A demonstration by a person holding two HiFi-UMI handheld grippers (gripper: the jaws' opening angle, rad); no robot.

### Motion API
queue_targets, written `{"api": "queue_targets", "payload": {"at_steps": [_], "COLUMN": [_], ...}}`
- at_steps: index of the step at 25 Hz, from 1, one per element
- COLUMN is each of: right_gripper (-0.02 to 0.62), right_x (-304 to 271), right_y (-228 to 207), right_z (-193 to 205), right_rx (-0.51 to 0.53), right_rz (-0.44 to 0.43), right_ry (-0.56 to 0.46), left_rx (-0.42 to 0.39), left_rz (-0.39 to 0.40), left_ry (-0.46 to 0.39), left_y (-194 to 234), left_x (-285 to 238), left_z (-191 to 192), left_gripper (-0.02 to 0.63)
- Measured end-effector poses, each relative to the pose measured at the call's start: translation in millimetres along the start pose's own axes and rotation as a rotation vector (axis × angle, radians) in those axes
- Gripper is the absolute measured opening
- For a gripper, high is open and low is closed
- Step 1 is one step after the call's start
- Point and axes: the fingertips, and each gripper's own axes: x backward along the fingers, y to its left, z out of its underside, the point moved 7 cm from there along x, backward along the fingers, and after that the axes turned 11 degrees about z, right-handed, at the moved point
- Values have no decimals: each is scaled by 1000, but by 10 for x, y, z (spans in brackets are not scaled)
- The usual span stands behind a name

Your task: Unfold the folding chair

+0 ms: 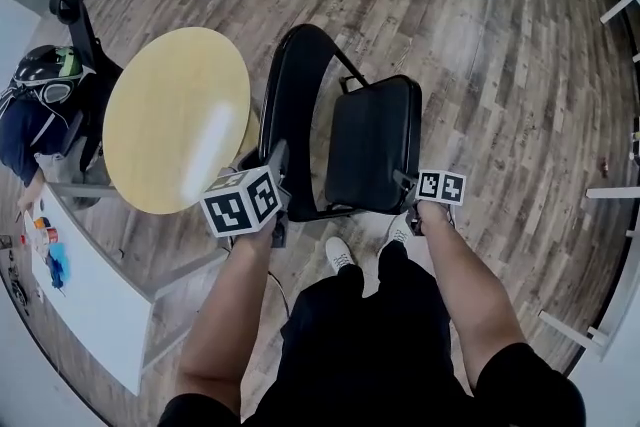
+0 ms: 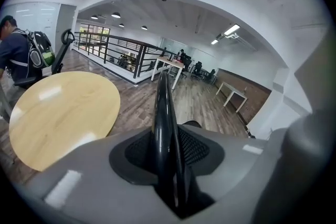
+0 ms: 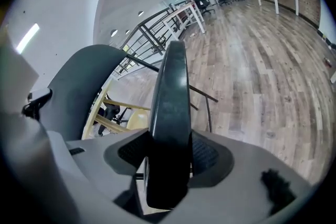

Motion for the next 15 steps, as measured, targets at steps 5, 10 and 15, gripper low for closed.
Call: {"api": "queue_targets", "payload": {"at_steps": [5, 10, 15], "right_gripper": [235, 235, 235], "right_x": [-53, -176, -285], "right_y": [-346, -704, -1007], "right_z": [56, 97, 141], "right_rx": [-56, -97, -119], "right_rz": [7, -54, -115], "right_ry": [-17, -14, -9], "left_rx": [-31, 33, 93], "left_rz": [-75, -104, -103], "left_ry": [-1, -21, -89], "left_y": [151, 376, 525], "left_x": [-69, -127, -166], "left_z": [108, 187, 308], "left_gripper": [139, 143, 144]}}
